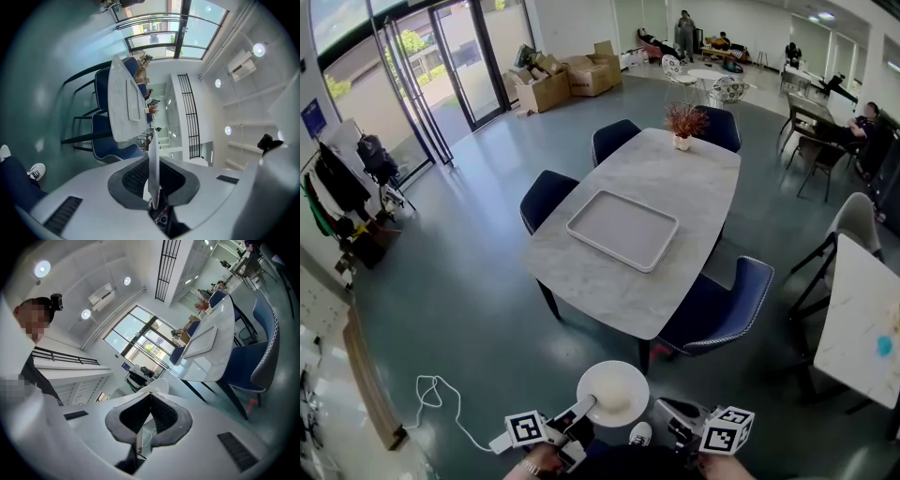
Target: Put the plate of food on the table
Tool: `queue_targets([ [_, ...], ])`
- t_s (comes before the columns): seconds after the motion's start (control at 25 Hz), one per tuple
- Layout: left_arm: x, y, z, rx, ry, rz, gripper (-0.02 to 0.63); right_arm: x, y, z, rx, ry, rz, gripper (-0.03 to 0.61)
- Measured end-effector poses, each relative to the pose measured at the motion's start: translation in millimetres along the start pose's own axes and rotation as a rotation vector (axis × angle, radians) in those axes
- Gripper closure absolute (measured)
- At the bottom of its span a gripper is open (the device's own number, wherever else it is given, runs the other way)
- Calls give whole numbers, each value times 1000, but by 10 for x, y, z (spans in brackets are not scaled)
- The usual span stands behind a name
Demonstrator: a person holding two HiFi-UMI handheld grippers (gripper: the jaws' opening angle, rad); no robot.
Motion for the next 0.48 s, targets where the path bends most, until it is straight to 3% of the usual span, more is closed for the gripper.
queue_targets([
  [0.48, -385, -77, -375, -4, 23, -3, 574, -137, -283, -256, -28, -47, 38, 568],
])
Point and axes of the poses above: the fingertips, and each gripper's own axes: x backward along the fingers, y to its left, z out of its underside, the point moved 4 cm from there along x, backward along the fingers, and after that the axes turned 9 degrees about x, right-handed, at the moved point
